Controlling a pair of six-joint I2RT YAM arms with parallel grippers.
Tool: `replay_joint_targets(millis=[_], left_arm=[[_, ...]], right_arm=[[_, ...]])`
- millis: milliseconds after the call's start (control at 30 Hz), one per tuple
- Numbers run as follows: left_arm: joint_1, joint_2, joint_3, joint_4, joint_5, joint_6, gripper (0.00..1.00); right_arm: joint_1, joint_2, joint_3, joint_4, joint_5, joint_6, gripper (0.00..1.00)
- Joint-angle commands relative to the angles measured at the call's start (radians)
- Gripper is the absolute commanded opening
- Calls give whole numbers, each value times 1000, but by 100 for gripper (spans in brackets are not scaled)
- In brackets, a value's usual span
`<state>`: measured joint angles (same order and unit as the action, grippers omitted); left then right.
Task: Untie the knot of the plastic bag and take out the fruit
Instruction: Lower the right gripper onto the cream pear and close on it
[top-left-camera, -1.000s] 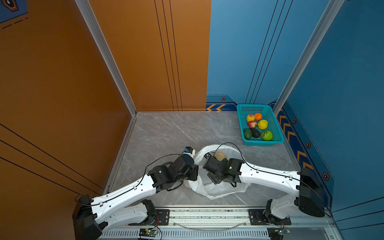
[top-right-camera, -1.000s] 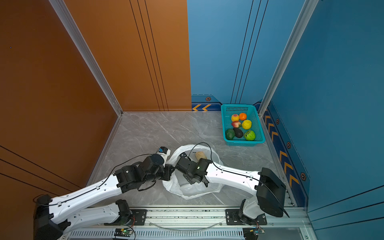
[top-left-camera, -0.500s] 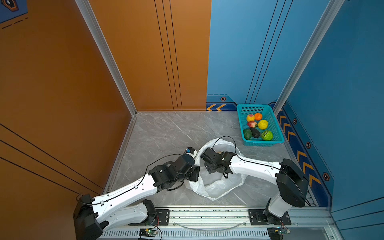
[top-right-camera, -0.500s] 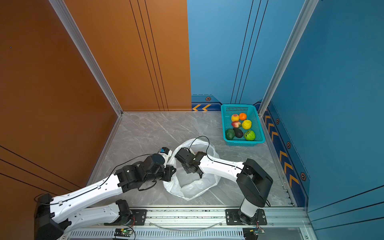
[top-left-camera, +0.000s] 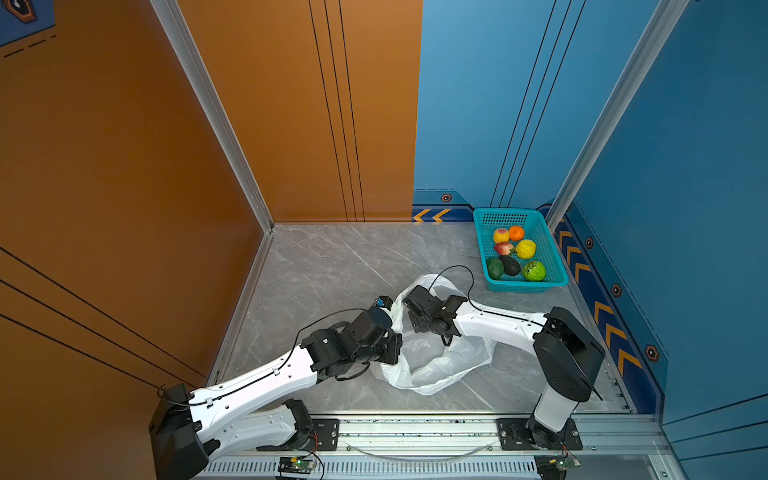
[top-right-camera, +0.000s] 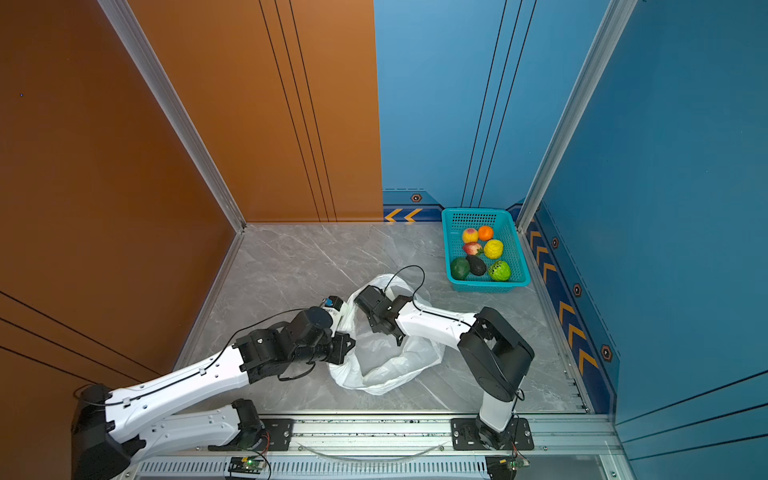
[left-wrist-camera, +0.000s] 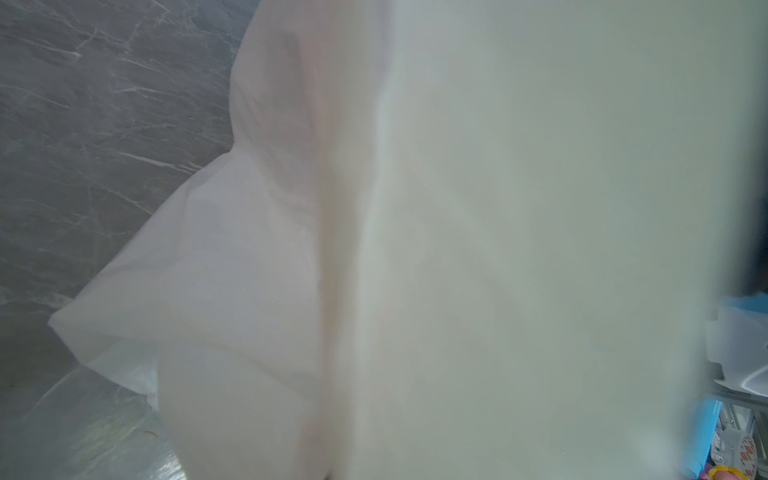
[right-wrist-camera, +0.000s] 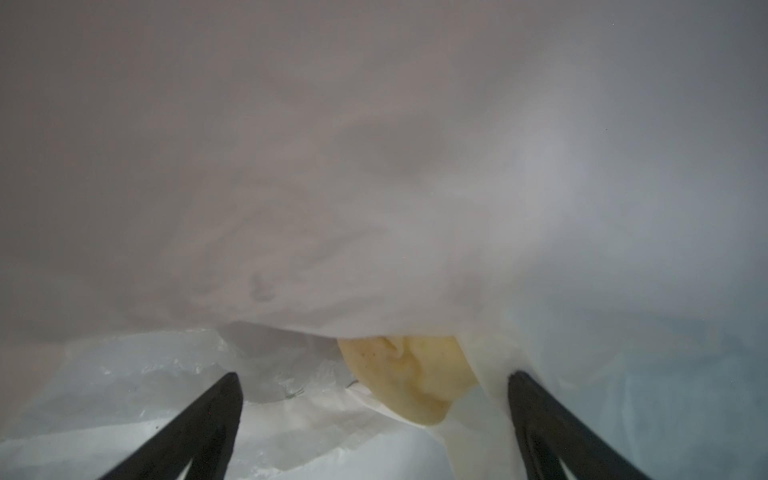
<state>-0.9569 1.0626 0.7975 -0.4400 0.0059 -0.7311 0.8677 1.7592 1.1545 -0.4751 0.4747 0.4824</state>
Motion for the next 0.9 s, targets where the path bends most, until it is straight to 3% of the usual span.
replay_joint_targets(millis=[0, 333, 700, 867], left_arm=[[-12, 5, 29, -8, 26, 13, 0], [-11, 7, 39, 8, 51, 5, 0], [-27, -34, 10, -2, 62, -19, 0], [-33, -43, -1, -2, 65, -27, 0]], right_arm=[[-28, 15, 7, 26, -11, 39, 100], [52, -24, 48, -15, -140, 100, 100], [5, 20, 41, 101, -11, 54, 100], [-43, 53, 36, 125, -65, 44, 100]])
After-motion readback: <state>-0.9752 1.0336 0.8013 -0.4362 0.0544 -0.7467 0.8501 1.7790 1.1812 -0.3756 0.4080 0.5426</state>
